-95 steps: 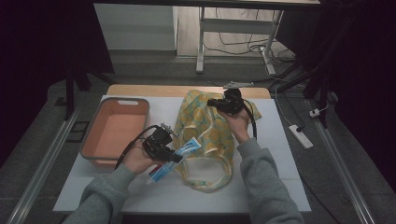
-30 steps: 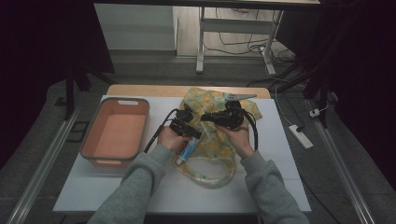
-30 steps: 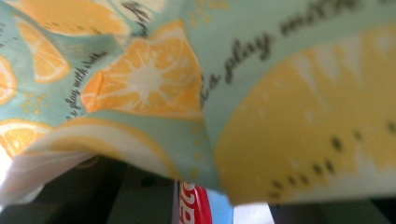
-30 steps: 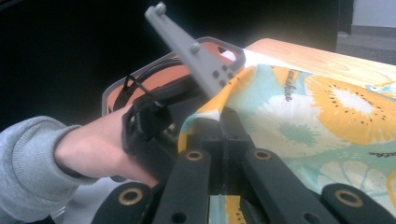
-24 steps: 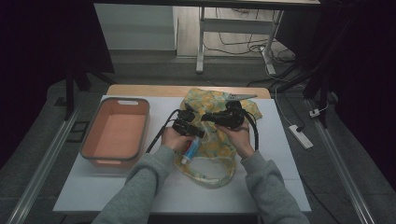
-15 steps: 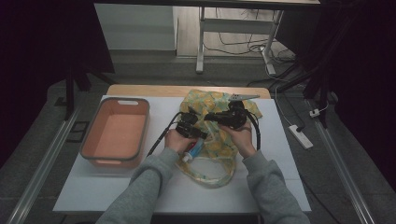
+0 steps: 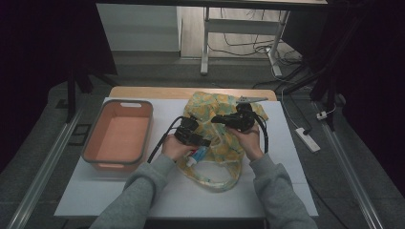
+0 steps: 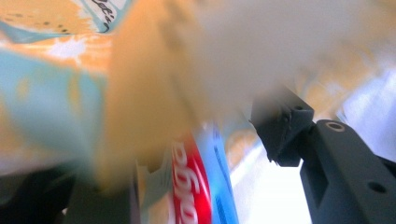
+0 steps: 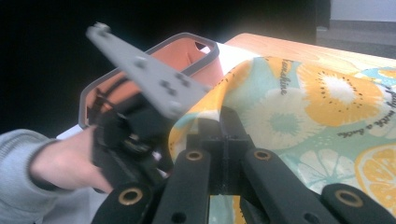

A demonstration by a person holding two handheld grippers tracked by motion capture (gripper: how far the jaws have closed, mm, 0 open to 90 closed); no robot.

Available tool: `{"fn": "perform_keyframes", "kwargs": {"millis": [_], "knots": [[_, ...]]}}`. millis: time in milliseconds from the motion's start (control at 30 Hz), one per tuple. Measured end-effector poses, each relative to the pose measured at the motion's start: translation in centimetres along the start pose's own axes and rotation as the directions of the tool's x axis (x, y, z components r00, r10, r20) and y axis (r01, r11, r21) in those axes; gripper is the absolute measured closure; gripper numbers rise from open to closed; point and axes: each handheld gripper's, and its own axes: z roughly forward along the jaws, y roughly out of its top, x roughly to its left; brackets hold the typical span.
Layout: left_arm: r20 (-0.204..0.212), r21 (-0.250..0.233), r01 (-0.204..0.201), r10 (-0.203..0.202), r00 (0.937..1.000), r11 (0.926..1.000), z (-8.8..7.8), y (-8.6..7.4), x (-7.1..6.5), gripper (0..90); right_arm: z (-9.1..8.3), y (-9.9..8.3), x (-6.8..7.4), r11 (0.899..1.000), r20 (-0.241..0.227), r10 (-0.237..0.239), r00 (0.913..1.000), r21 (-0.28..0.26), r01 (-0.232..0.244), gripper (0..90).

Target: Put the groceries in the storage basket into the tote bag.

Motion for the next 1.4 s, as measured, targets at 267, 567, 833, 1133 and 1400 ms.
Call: {"fn": "perform_keyframes", "kwargs": {"millis": [267,567,833,1133,1400], "knots": [[-0.022,-0.046,-0.091,0.090,0.9957,0.9948,-5.1,-2.8,-1.0,44.8,-0.2,-0.2,-0.2,1.000,0.014,0.000,0.9999,0.007,0.000,89.4],[-0.068,-0.082,-0.101,0.096,0.9930,0.9915,-8.6,-6.5,-0.7,38.3,-0.2,-1.2,-0.2,0.997,0.049,-0.026,0.9984,0.075,0.023,89.3],[-0.103,-0.089,-0.100,0.091,0.9905,0.9910,-9.0,-7.7,0.0,37.1,-0.8,-2.9,-0.8,0.990,0.108,-0.025,0.9939,0.139,0.010,89.2],[-0.136,-0.029,-0.127,0.122,0.9831,0.9915,-6.3,-6.9,-0.4,39.0,-1.8,-4.3,-1.4,0.987,0.130,-0.006,0.9914,0.157,-0.014,89.3],[-0.190,0.089,-0.207,0.221,0.9565,0.9742,-2.1,-6.8,-2.7,42.6,-2.0,-4.5,-1.5,0.987,0.131,-0.003,0.9914,0.161,-0.018,89.3]]}}
